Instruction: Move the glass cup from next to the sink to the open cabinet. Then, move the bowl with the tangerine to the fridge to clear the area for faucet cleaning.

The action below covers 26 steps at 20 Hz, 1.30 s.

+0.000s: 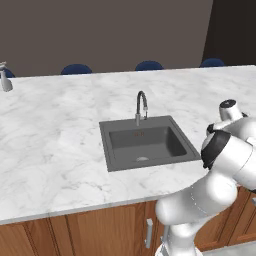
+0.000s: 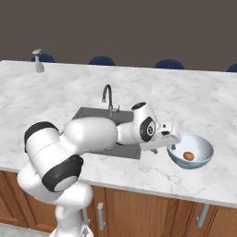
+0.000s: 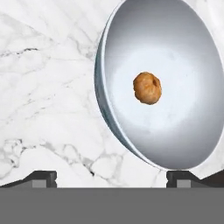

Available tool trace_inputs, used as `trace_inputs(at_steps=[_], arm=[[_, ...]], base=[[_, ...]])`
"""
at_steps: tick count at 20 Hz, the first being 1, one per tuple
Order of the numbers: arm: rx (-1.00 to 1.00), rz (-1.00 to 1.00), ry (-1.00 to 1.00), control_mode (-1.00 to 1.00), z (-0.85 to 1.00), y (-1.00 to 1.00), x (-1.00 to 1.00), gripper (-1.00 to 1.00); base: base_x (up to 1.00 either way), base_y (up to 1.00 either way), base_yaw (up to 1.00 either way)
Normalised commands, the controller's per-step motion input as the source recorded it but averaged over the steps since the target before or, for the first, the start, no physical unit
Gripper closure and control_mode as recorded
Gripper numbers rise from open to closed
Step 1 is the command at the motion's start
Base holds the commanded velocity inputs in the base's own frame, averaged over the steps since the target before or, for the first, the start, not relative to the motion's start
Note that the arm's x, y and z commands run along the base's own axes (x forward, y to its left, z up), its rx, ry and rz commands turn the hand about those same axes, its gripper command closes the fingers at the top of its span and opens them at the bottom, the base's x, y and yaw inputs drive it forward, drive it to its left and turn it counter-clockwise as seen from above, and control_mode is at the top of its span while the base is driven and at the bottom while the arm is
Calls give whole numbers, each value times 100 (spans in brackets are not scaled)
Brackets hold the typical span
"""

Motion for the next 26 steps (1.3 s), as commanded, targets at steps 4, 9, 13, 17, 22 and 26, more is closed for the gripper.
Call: trace_inputs(at_steps=[4,9,13,17,22,26], arm=[[0,1,6,-100,-29,-39,22,-100],[0,2,3,-100,-16,-36,49,-100],[5,6,2,-100,-21,-14,52,-100],[8,11,3,-100,-33,0,33,-100],[9,7,3,-100,-28,0,28,100],[0,0,0,-100,0,0,-2,100]], base=[[0,0,0],[0,0,0],[0,0,0],[0,0,0],[0,0,0],[0,0,0]])
